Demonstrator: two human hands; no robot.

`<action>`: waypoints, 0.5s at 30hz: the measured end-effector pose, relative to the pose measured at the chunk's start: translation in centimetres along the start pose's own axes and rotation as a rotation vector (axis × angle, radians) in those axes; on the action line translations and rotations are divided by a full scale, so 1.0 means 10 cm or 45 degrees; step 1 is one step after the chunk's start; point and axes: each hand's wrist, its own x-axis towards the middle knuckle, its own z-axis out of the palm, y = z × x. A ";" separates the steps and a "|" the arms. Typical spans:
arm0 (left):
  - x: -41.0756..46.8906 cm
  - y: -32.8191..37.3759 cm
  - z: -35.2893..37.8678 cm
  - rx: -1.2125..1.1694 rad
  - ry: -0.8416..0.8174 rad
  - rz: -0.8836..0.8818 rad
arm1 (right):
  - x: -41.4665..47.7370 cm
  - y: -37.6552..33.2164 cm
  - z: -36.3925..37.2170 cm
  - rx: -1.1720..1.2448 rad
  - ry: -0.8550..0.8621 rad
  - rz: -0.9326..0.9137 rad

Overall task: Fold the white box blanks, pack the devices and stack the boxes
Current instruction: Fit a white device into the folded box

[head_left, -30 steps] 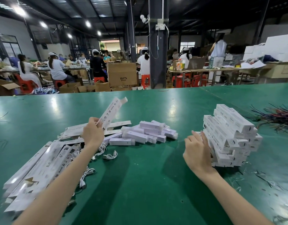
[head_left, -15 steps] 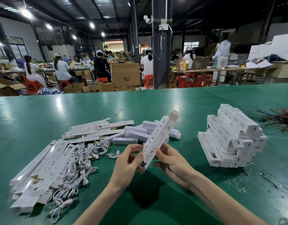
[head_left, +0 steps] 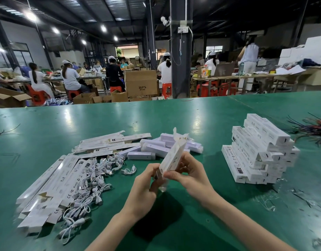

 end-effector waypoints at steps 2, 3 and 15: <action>0.01 0.03 0.02 -0.021 0.009 0.038 | -0.02 -0.05 0.00 -0.068 -0.058 -0.086; 0.01 0.04 0.03 -0.011 0.021 0.036 | -0.03 -0.08 0.00 -0.082 -0.087 -0.117; 0.00 0.00 -0.03 0.423 0.028 0.109 | -0.07 -0.36 0.03 -0.205 -0.103 -0.312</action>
